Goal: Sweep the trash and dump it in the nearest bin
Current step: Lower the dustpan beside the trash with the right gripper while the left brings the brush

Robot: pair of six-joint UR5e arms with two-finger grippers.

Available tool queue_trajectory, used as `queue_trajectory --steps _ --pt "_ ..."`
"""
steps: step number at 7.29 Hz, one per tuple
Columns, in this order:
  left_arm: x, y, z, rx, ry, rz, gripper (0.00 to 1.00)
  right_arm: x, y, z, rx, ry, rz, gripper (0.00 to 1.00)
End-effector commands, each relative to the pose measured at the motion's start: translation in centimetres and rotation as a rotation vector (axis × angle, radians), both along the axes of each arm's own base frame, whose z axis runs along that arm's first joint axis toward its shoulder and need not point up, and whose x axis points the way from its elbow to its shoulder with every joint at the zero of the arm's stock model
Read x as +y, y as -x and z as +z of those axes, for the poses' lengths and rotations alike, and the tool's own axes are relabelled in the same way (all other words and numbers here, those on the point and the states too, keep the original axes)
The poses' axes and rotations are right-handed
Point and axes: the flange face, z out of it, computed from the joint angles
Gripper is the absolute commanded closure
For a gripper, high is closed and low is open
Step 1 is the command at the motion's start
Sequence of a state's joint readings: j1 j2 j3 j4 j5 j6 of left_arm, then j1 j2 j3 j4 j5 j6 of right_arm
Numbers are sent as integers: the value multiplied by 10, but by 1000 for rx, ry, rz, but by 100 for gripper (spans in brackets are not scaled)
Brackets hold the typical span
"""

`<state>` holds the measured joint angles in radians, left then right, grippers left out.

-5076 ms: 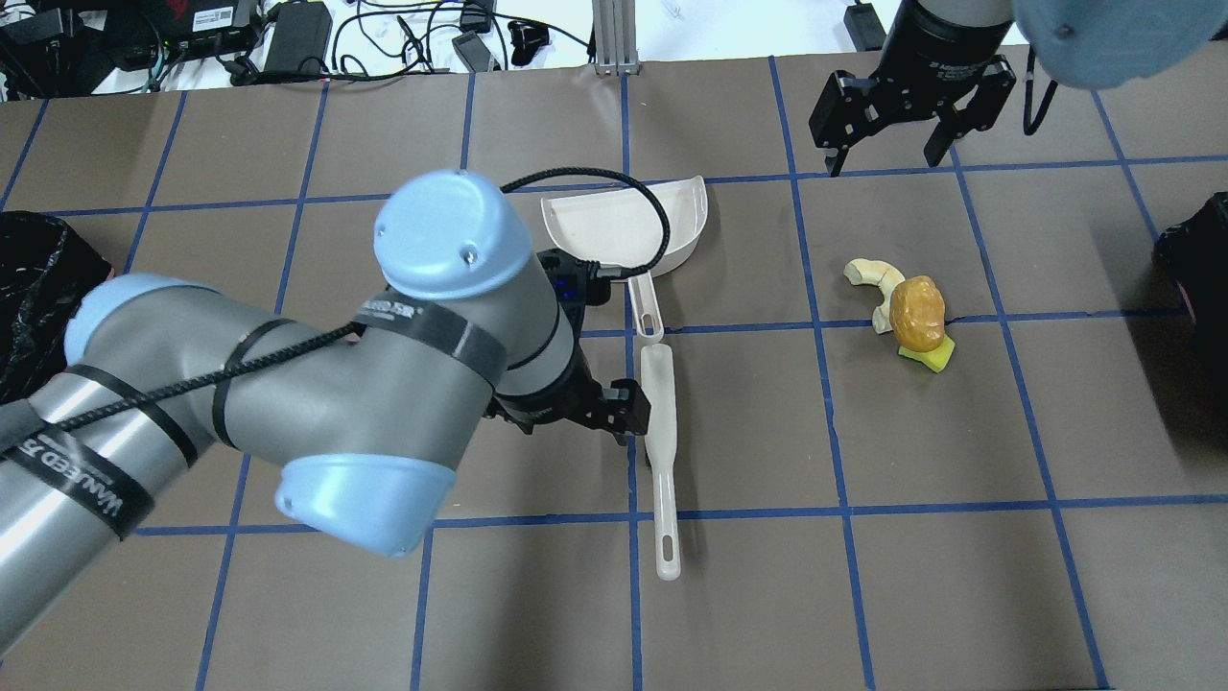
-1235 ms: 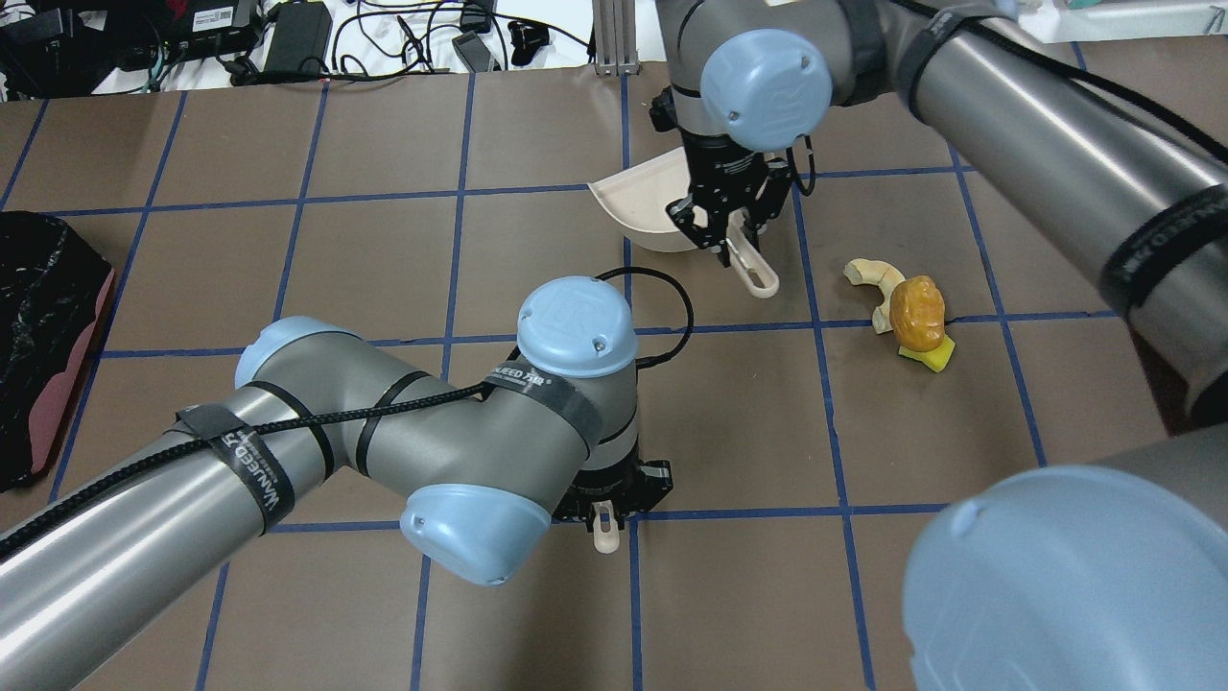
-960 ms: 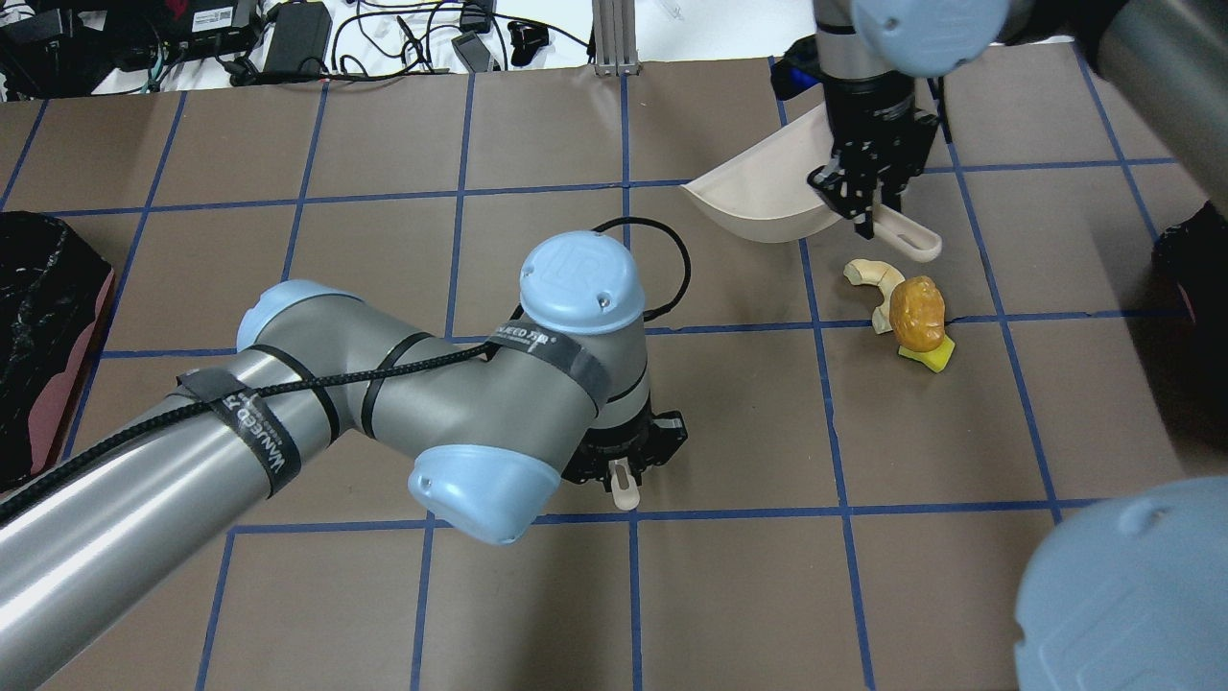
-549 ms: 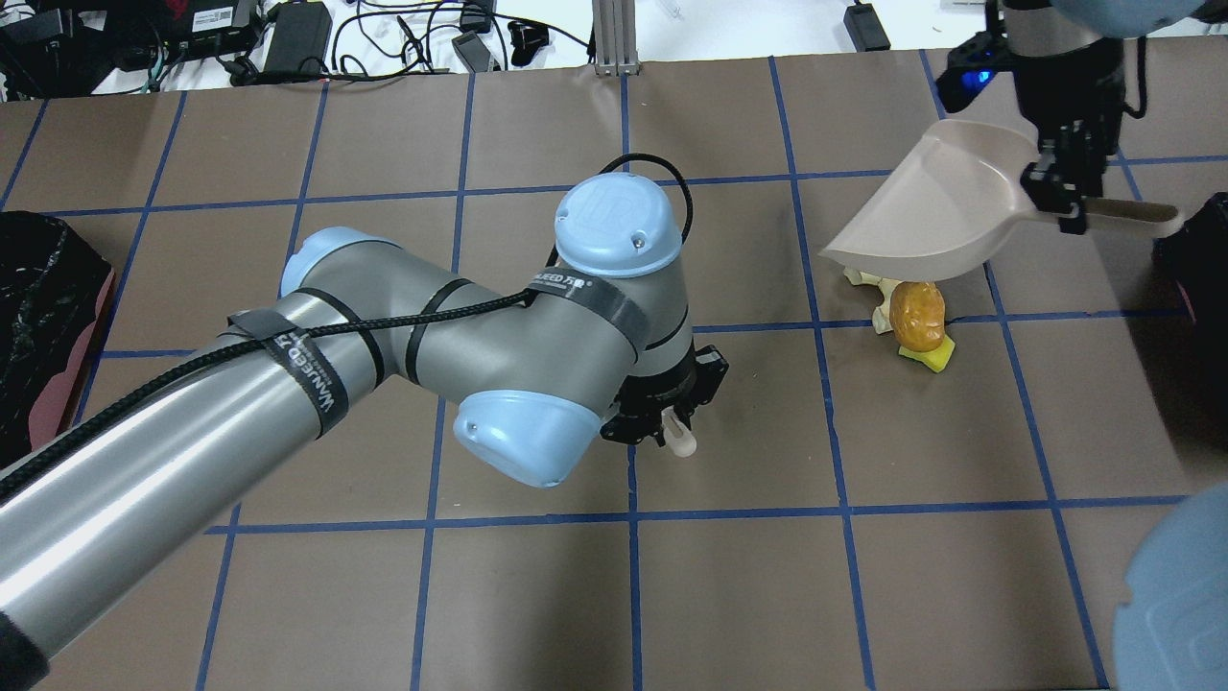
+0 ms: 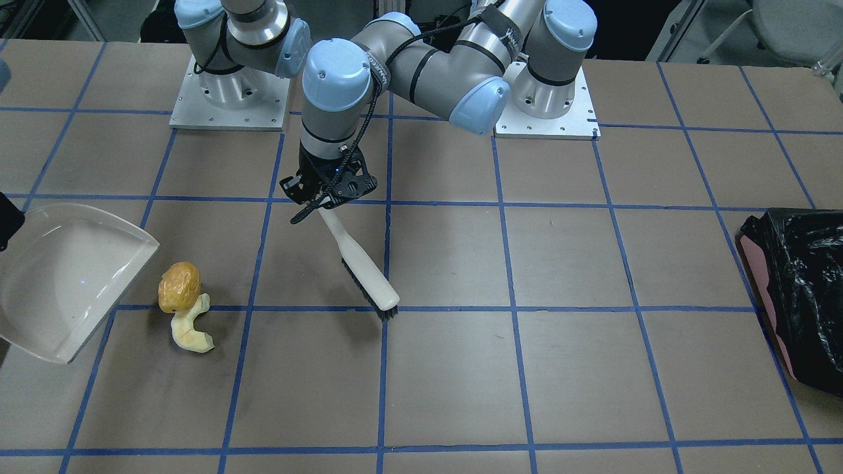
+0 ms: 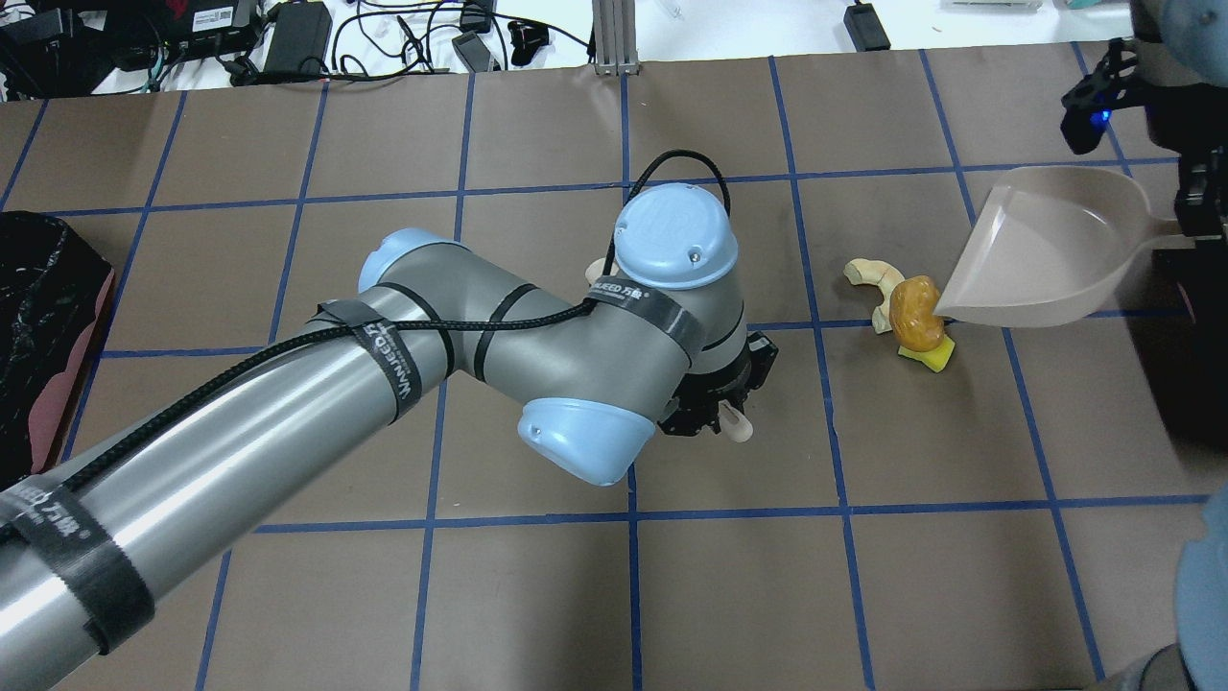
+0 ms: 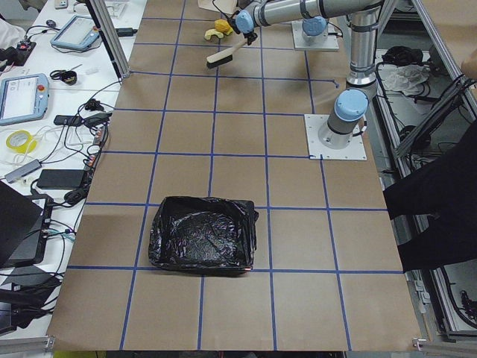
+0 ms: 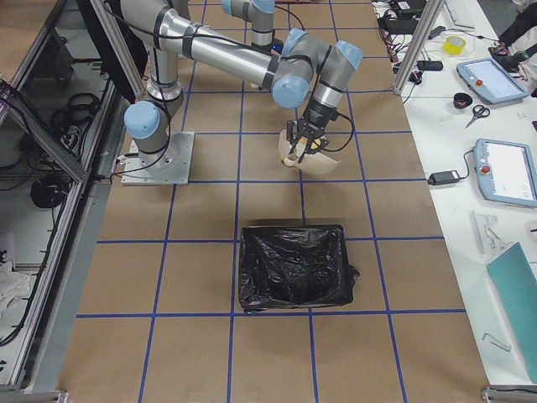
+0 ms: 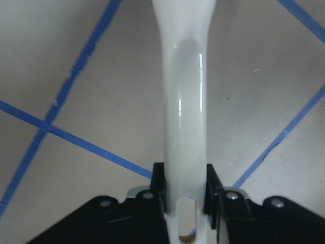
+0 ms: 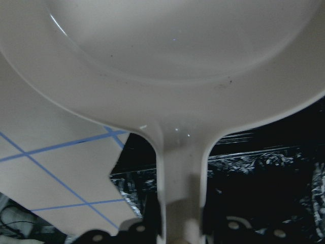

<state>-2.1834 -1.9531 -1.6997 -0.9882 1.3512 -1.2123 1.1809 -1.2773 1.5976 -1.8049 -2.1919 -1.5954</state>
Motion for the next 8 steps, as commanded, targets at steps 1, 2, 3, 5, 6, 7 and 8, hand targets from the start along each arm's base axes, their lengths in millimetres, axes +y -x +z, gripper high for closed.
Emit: queue_trajectory --steps 1,2,3,5,6,7,8 --pt "0 33 -14 0 -12 -6 100 12 16 -42 31 26 326 100" --pt "-4 43 -16 3 -9 -5 100 24 13 -62 20 60 390 100" --pt "-5 59 -13 15 3 -20 100 29 12 -69 14 110 420 100" --pt "-6 84 -22 14 -4 -5 100 24 5 -76 -48 180 430 100" --pt "-5 94 -26 14 -12 17 100 24 4 -78 -55 189 416 100" --pt "-4 106 -26 21 -8 18 100 22 4 -87 -73 193 393 100" --pt "-3 119 -26 27 -5 22 100 21 4 -93 -82 183 395 100"
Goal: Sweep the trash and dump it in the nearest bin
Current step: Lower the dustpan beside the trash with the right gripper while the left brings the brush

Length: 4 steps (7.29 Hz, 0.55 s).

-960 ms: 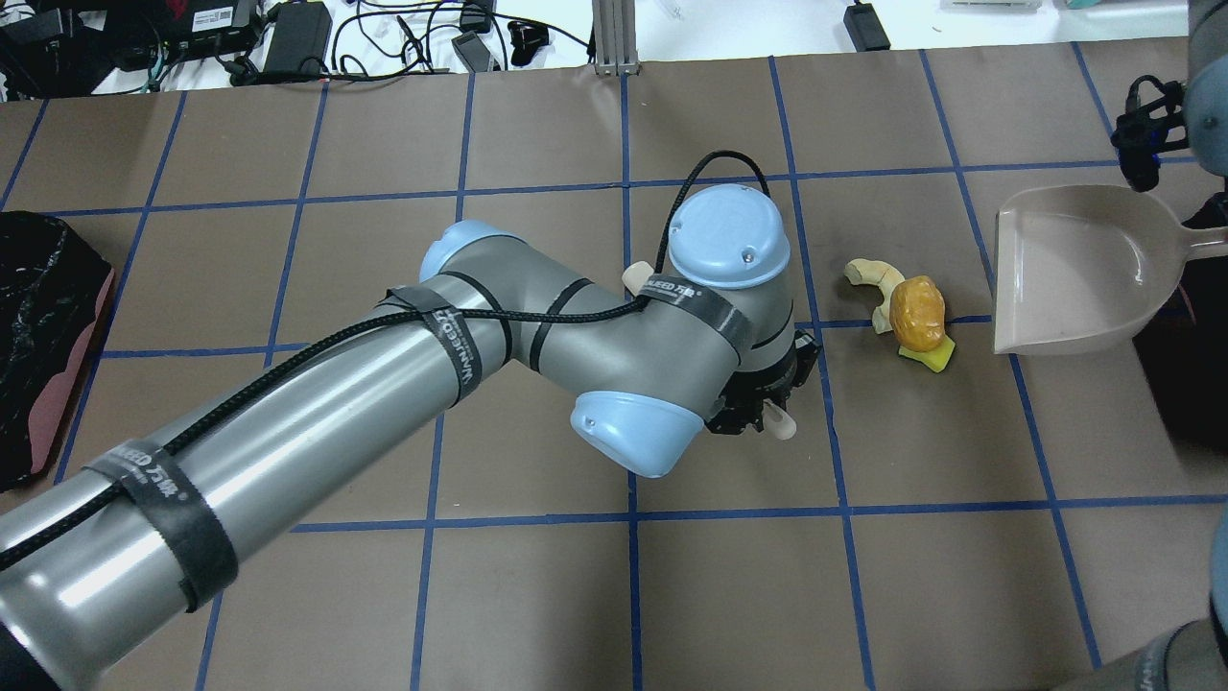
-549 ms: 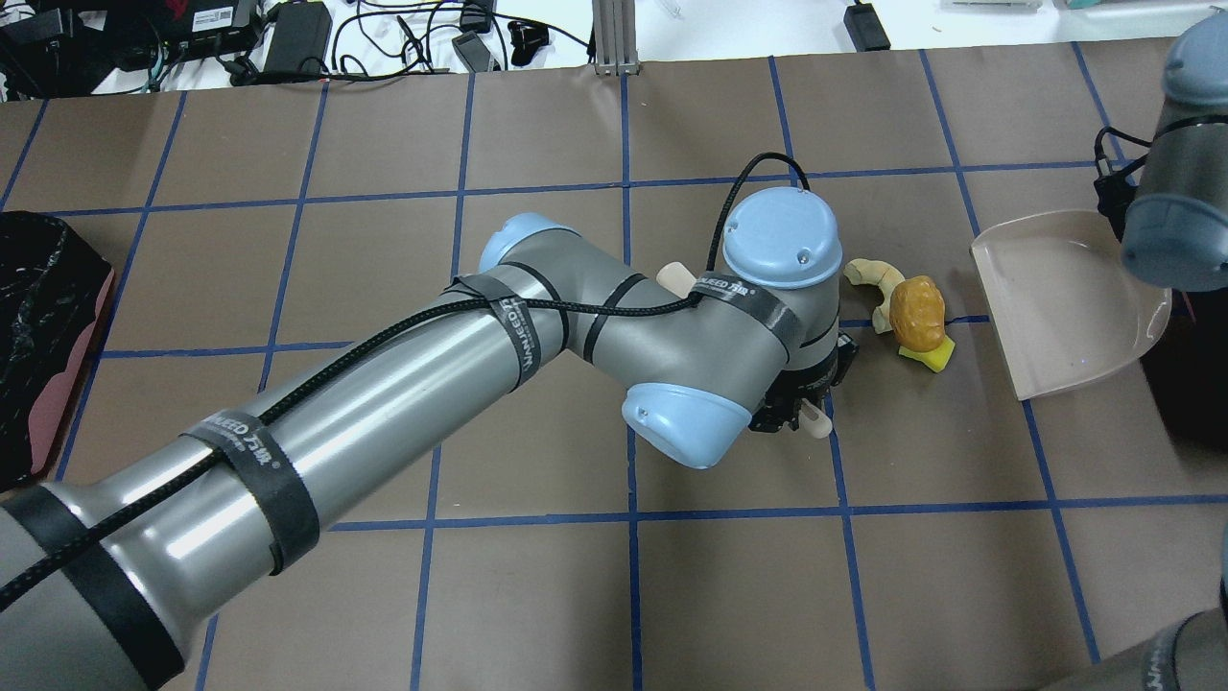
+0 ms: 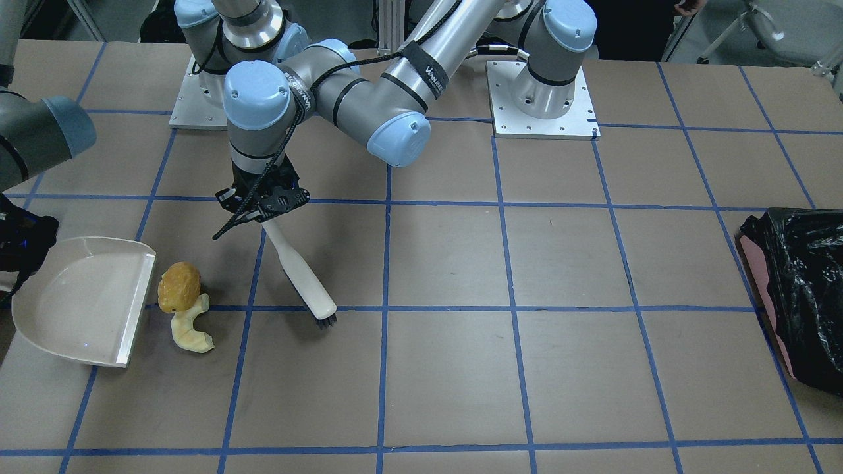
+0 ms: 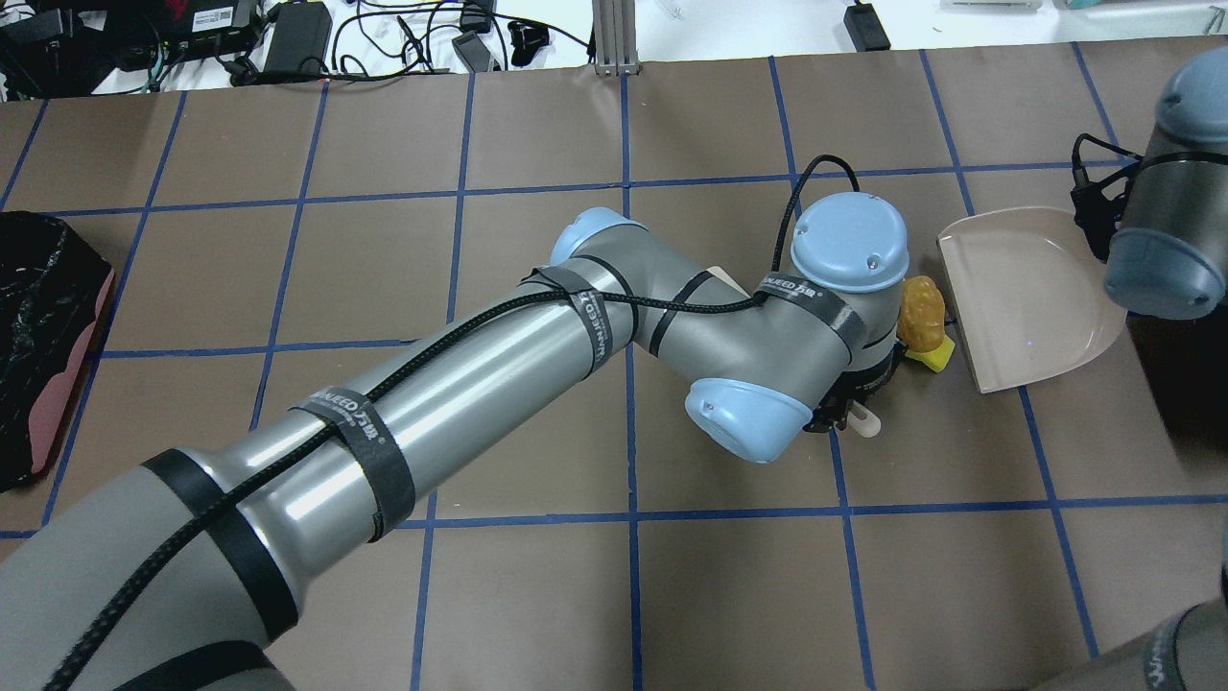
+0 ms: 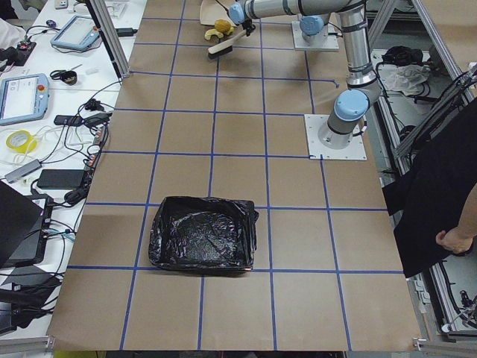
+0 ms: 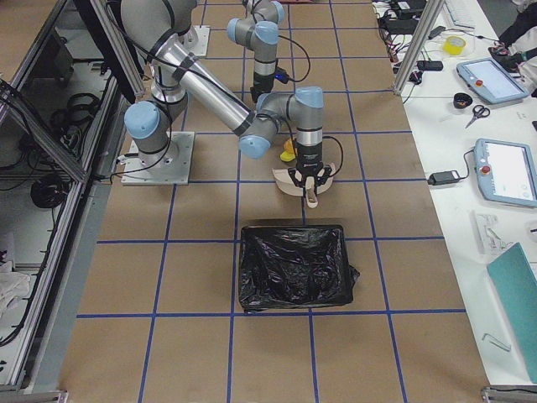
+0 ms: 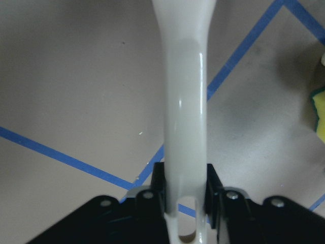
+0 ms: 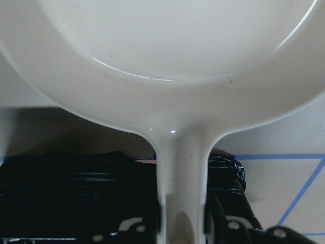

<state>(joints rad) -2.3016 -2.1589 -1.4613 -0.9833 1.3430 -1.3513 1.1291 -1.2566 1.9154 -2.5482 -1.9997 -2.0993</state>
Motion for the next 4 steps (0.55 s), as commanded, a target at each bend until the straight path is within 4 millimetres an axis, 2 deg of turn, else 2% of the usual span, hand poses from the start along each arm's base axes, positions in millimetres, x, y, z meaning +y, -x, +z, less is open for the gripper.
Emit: queue_trajectory --steps 1,2,4 --pt "0 24 -5 8 3 0 100 -2 0 -12 -16 -18 -3 100" --pt "-4 31 -11 9 4 -3 100 -2 2 -18 -18 -32 -3 100" --pt "0 53 -6 41 11 -29 100 -1 2 -19 -19 -47 5 100"
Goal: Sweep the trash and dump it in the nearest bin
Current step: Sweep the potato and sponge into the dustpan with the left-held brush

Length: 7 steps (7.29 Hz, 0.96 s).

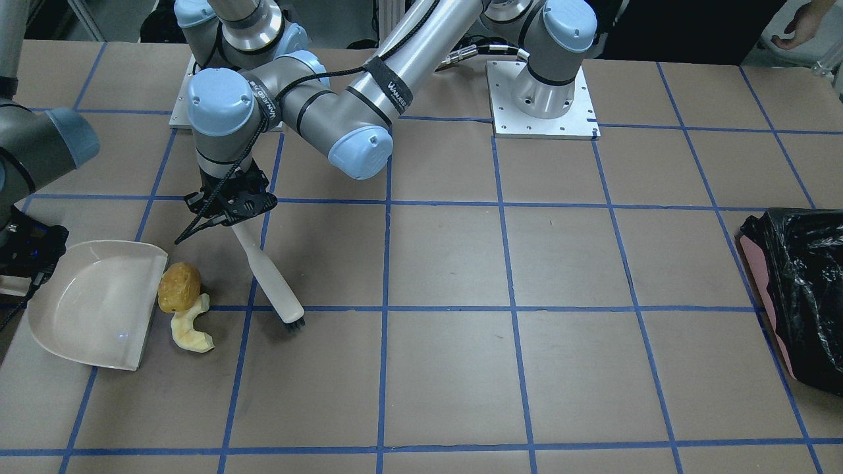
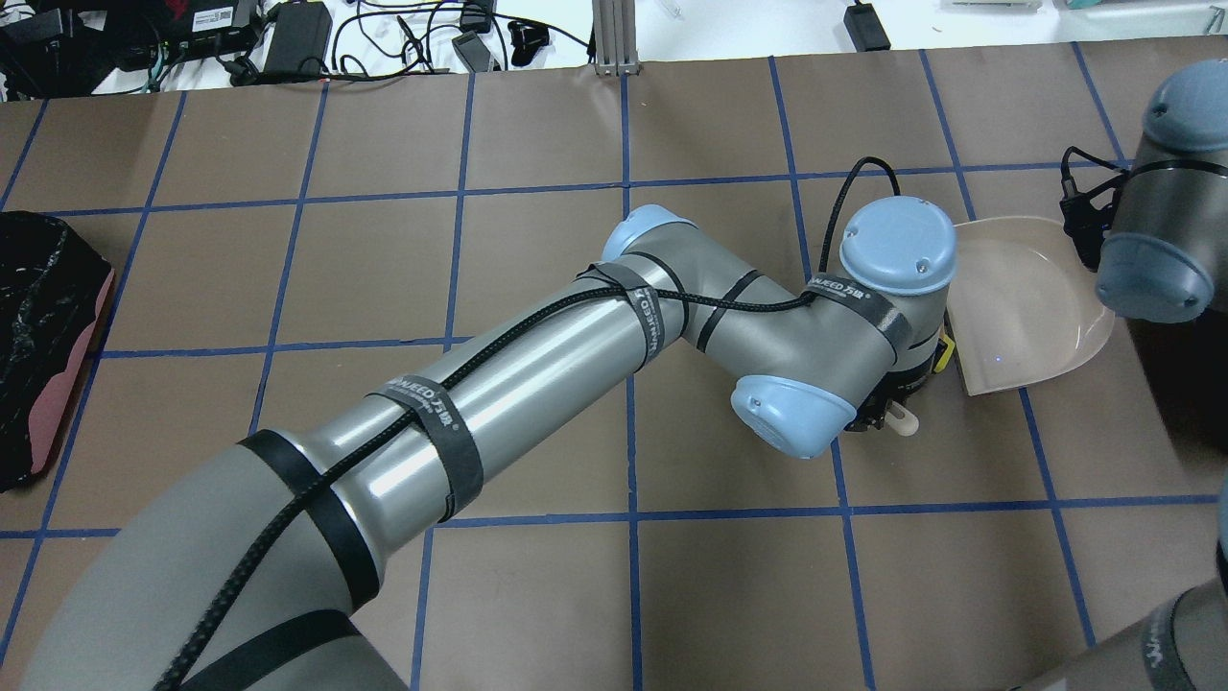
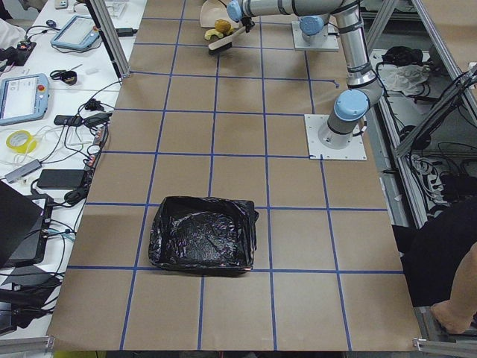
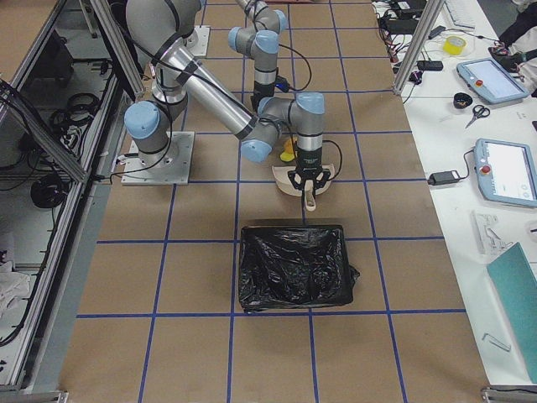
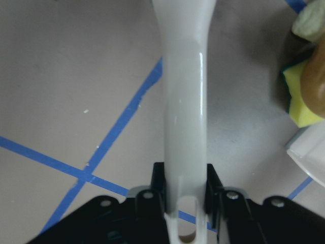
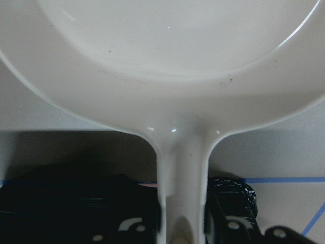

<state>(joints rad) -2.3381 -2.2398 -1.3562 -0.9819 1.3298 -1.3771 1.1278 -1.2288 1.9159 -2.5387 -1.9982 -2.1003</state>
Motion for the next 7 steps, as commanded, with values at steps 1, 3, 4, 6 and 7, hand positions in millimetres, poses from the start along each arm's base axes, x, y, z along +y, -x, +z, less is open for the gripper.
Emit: queue_trajectory --steps 1,3,4,6,7 --pt "5 24 -1 19 10 -28 100 1 0 -4 -12 -29 5 100" --pt "18 39 -11 15 12 -79 100 1 0 -3 -10 -29 4 100" --pt "18 41 -16 13 26 -135 100 0 -1 -2 -8 -29 5 100" --pt "14 43 -31 8 53 -247 100 -1 0 -1 -7 -26 4 100" --pt "6 49 -34 8 84 -289 100 -1 0 0 -5 -25 4 100"
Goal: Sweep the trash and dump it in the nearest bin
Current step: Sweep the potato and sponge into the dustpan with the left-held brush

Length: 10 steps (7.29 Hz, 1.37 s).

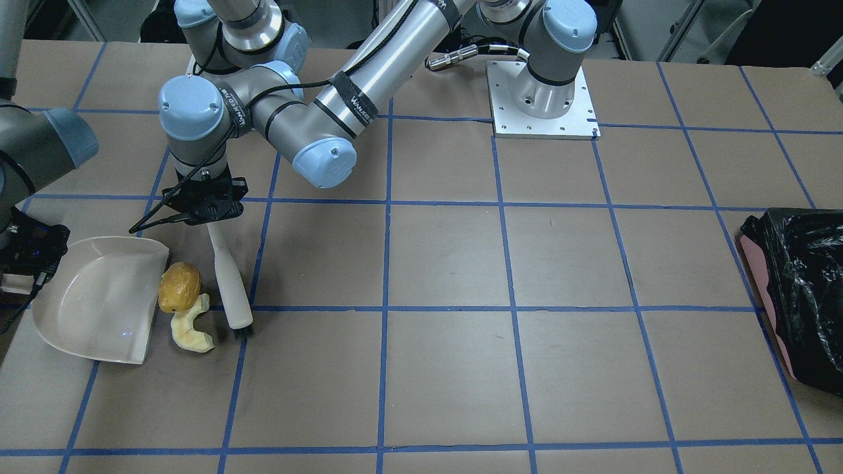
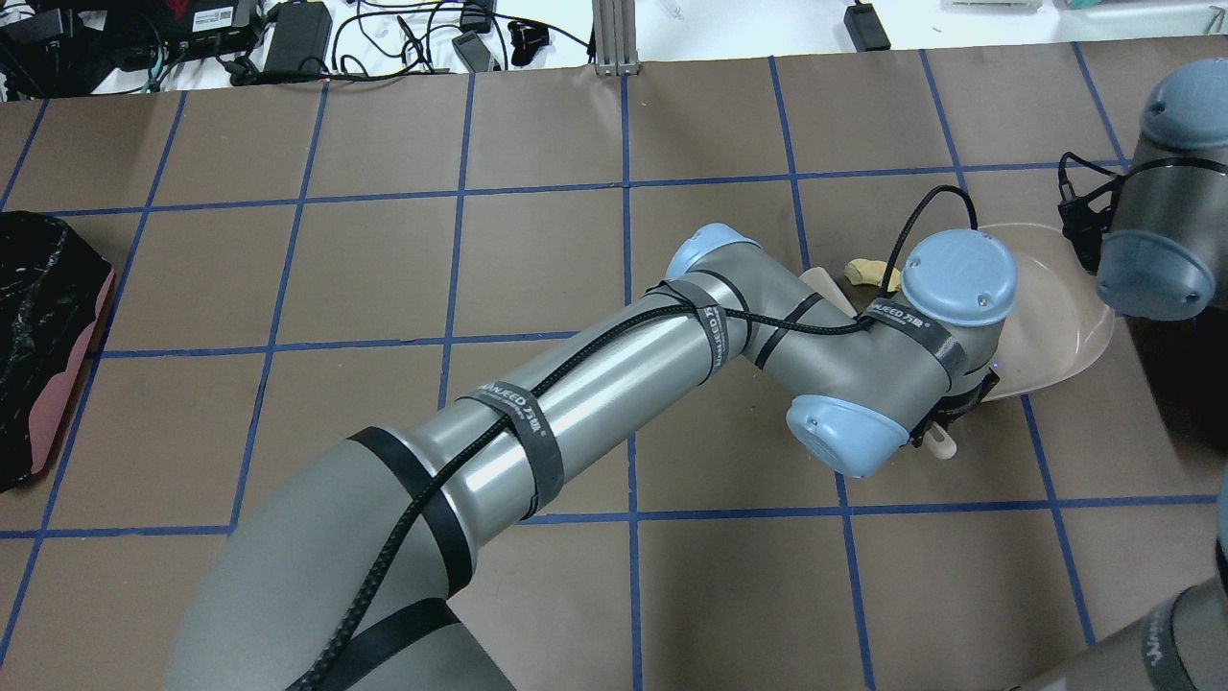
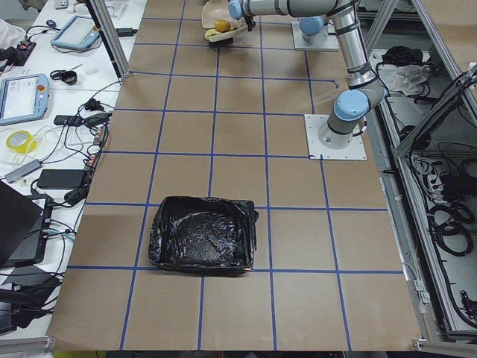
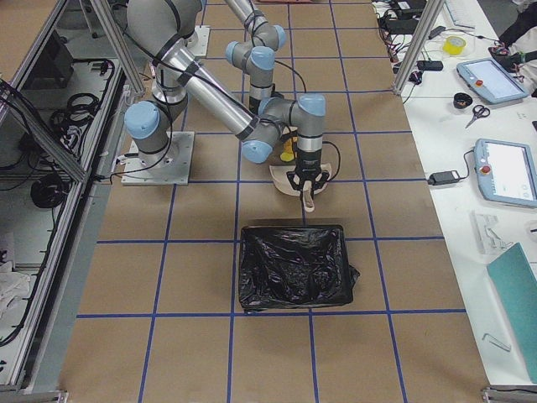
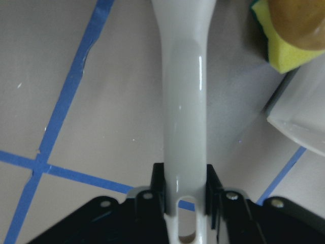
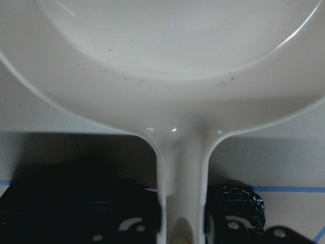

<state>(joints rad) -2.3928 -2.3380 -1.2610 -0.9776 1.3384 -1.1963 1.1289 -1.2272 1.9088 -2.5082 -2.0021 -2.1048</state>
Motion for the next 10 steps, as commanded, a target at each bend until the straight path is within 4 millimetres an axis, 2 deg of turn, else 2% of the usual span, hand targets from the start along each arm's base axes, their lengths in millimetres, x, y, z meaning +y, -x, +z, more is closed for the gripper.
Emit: queue_trajectory --steps 1,3,4,7,8,10 --pt "-16 12 -13 -12 68 -109 100 0 0 2 3 3 0 100" --pt "-29 25 -16 6 94 -142 100 0 1 2 8 1 -3 100" --pt "-27 32 -11 12 101 -155 100 0 0 1 4 -4 -3 100" --pt "-10 62 21 61 157 -214 100 0 -1 -1 1 -8 -1 100" --pt "-2 70 21 67 151 -196 100 0 0 0 3 -5 -1 100" --pt "9 76 35 73 92 -67 100 0 0 0 3 -5 -1 100"
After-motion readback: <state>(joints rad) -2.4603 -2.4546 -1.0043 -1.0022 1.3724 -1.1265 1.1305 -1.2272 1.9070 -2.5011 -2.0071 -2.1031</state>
